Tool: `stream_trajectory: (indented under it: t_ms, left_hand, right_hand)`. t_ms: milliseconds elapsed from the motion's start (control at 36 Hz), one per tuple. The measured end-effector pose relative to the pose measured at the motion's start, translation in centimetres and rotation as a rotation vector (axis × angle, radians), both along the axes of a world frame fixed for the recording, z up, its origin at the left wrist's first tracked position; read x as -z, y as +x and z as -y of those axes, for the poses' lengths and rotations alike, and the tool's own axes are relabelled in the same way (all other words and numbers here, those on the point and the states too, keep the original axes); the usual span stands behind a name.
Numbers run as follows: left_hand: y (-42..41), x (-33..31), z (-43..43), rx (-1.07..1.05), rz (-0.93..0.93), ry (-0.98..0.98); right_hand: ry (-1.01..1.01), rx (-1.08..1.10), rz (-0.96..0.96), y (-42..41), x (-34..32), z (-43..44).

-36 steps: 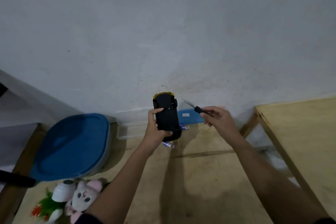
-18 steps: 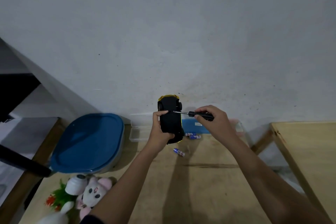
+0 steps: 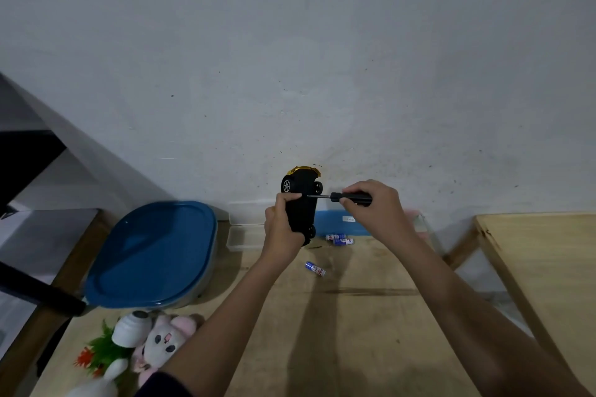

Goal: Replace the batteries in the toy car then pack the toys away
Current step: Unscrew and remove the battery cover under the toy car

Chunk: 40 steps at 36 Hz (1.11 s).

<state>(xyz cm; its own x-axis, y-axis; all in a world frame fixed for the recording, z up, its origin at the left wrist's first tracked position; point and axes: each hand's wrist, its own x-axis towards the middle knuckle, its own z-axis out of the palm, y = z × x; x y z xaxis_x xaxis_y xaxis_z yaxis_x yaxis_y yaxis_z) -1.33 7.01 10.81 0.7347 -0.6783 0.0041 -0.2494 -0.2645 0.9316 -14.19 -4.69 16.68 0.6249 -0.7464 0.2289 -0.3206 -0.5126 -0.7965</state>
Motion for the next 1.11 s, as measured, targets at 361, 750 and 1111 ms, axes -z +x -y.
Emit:
stream_trajectory:
  t_ms: [361,750,1111]
  left_hand:
    - [0.2,-0.3,0.4,-0.022,-0.053,0.010]
    - [0.0,-1.2,0.0,0.056,-0.186,-0.030]
    - [-0.7,-2.9,-0.5,0.015,-0.349,-0.096]
  right_hand:
    - [-0.110,-0.048,-0.252,1.9,-2.8,-1.9]
    - [-0.302,-0.024,-0.289,3.0,-4.3,-2.8]
    - [-0.316,-0.083,-0.314,2.9,-5.1,-2.8]
